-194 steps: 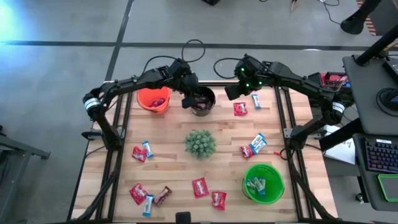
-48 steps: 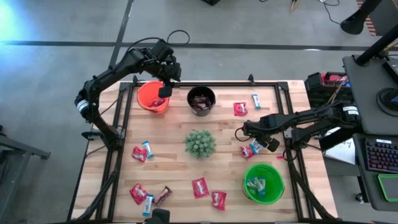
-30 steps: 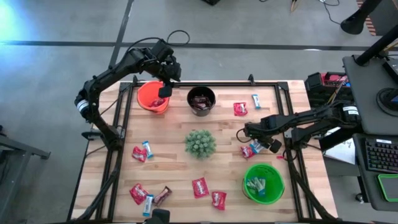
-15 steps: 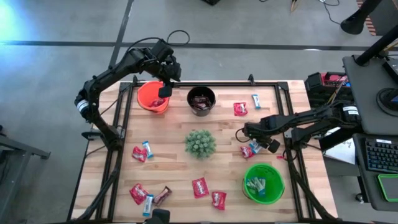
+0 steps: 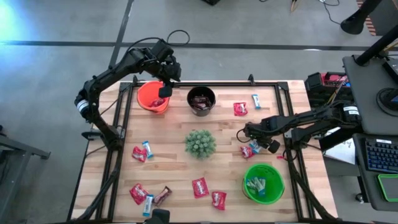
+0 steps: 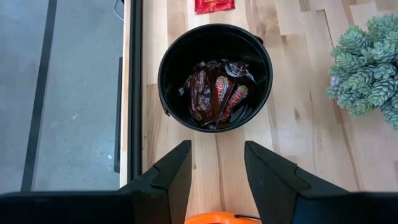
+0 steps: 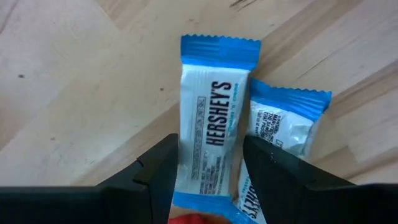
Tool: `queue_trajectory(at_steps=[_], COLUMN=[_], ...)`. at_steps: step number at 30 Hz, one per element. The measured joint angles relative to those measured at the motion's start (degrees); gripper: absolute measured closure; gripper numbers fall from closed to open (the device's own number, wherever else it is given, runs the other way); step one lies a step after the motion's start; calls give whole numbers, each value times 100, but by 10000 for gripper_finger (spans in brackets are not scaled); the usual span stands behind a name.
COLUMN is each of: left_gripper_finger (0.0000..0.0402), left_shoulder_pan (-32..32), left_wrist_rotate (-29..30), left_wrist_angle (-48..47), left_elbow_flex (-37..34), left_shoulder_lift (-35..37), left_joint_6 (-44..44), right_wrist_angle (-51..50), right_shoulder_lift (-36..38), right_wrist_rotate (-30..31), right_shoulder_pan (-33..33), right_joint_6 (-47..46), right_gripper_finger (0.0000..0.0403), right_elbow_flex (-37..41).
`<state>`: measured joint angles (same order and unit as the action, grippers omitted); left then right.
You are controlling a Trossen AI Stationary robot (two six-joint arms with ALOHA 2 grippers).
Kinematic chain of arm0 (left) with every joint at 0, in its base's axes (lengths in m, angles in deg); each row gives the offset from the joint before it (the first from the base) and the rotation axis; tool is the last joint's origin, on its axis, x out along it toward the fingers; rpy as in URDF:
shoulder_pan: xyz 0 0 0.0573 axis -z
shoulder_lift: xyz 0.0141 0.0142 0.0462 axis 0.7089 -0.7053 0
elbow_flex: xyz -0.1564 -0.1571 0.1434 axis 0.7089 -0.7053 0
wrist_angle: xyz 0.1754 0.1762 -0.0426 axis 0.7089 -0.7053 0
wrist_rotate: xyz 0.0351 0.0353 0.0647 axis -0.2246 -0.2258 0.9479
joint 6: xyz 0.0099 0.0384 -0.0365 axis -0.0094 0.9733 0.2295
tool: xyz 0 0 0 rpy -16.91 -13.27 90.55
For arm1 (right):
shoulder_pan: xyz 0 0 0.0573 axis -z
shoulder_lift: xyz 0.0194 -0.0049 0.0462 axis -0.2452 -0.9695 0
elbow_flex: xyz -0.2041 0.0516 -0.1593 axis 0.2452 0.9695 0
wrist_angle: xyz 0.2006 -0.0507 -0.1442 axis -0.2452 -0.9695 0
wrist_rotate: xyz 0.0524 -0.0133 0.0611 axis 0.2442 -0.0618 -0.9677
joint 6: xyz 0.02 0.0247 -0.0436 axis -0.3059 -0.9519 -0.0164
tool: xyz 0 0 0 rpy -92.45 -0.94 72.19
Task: Sort candy
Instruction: Put the blue chocolate into the green bucket
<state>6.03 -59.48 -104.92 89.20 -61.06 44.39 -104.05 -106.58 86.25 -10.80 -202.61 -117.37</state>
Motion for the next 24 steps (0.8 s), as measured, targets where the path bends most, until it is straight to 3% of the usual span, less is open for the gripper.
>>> queue_trajectory(at_steps=[9, 19, 24], left_gripper_finger=[271, 271, 271], left_shoulder_pan=[0, 0, 0], left_wrist_rotate=[1, 0, 1], left_wrist_angle=[4, 4, 2], left_elbow_flex=[0, 0, 0], left_shoulder_lift=[0, 0, 0], left_joint_6=[1, 1, 1], right_wrist_angle=[521, 604, 710], right_shoulder_lift=[4, 4, 27], right_wrist_rotate=[30, 99, 109], right_shoulder_pan=[0, 0, 0], right_joint_6=[-112, 3, 165], right_gripper_finger=[235, 355, 369], right_elbow_flex=[268, 288, 287])
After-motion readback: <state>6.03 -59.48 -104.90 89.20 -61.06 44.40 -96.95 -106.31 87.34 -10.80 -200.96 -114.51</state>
